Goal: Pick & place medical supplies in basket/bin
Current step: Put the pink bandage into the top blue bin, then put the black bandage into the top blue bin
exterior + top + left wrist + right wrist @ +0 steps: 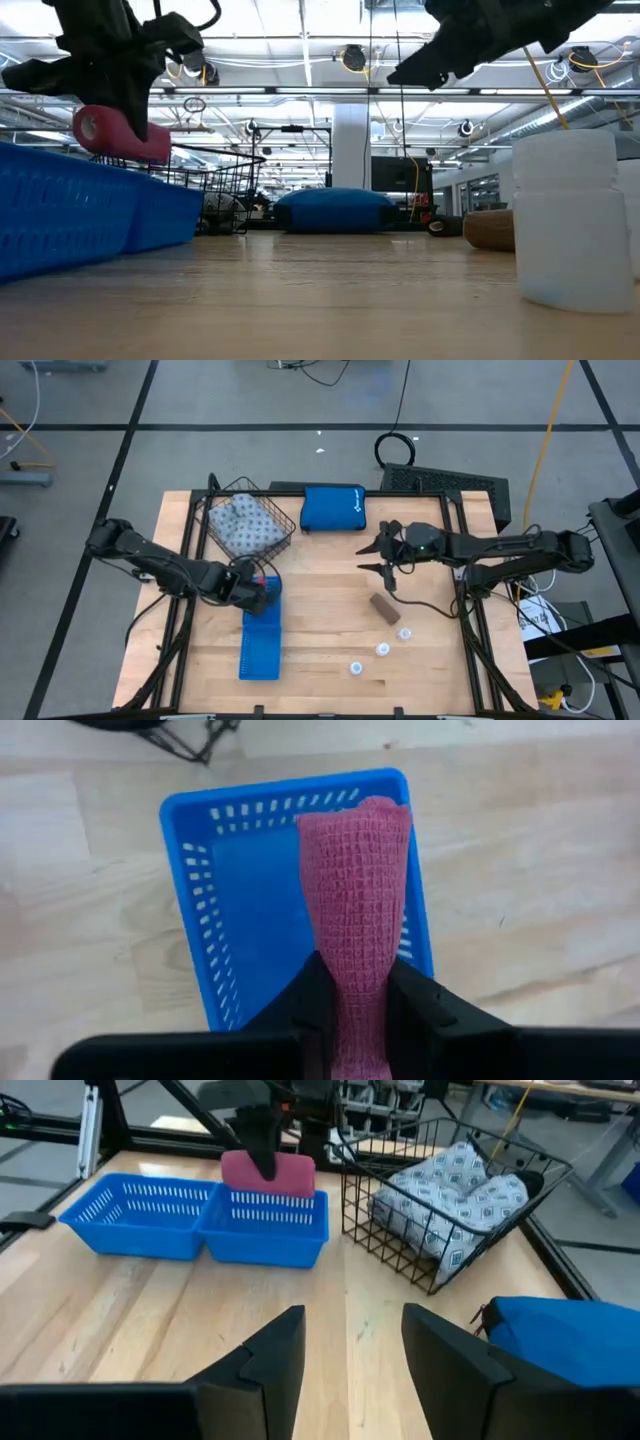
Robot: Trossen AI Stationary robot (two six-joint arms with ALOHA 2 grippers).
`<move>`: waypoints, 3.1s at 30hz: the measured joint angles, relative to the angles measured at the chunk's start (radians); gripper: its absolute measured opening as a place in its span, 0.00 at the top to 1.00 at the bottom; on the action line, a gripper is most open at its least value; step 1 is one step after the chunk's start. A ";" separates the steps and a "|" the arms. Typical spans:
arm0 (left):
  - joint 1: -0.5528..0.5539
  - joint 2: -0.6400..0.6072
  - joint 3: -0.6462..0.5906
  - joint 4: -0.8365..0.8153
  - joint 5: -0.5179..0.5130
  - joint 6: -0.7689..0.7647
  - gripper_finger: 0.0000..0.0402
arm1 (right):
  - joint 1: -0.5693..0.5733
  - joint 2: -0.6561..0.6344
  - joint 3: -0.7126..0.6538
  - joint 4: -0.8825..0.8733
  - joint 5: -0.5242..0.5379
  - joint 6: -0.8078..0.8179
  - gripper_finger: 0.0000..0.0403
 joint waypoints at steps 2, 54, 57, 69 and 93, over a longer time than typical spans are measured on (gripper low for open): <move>0.005 -0.004 -0.011 0.010 -0.001 -0.030 0.87 | 0.000 -0.012 -0.005 -0.001 0.000 -0.001 0.62; 0.048 -0.210 0.024 0.389 -0.296 0.854 0.39 | -0.007 -0.111 -0.003 -0.219 0.222 0.044 0.61; 0.044 -0.239 0.025 0.638 -0.300 1.223 0.39 | -0.007 -0.119 -0.021 -0.229 0.236 0.092 0.61; 0.105 -0.273 0.023 0.833 -0.162 1.778 0.39 | -0.101 -0.093 -0.190 -0.138 0.445 0.171 0.61; 0.446 -0.359 -0.357 1.201 0.112 1.500 0.39 | -0.640 0.344 -0.081 -0.259 0.143 0.238 0.54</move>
